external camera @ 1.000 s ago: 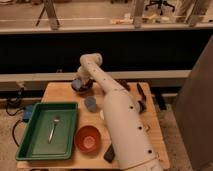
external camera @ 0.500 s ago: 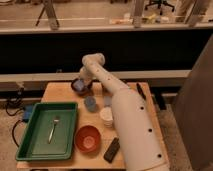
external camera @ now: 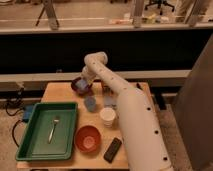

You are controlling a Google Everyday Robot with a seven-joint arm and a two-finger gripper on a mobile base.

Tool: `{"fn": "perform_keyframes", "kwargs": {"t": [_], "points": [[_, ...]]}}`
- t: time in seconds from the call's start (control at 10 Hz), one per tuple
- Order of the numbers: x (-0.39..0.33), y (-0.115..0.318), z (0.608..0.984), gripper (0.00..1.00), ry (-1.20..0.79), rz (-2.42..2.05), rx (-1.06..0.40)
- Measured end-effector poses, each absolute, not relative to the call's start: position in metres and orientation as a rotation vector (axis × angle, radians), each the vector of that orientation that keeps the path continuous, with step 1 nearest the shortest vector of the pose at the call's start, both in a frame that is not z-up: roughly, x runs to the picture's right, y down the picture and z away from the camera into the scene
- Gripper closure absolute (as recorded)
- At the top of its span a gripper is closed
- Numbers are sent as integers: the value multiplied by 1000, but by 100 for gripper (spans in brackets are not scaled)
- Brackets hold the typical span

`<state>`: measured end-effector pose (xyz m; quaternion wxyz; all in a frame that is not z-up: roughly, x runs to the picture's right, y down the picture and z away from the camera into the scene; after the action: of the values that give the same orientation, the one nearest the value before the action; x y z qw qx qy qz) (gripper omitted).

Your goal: Wipe purple bowl with sponge

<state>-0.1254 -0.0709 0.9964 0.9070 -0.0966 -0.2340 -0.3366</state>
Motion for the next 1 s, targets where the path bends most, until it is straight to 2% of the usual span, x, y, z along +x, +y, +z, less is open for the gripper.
{"fn": "perform_keyframes", "kwargs": {"t": [1.0], "points": [[-162,-57,1030,100,-518,-753,-247]]}}
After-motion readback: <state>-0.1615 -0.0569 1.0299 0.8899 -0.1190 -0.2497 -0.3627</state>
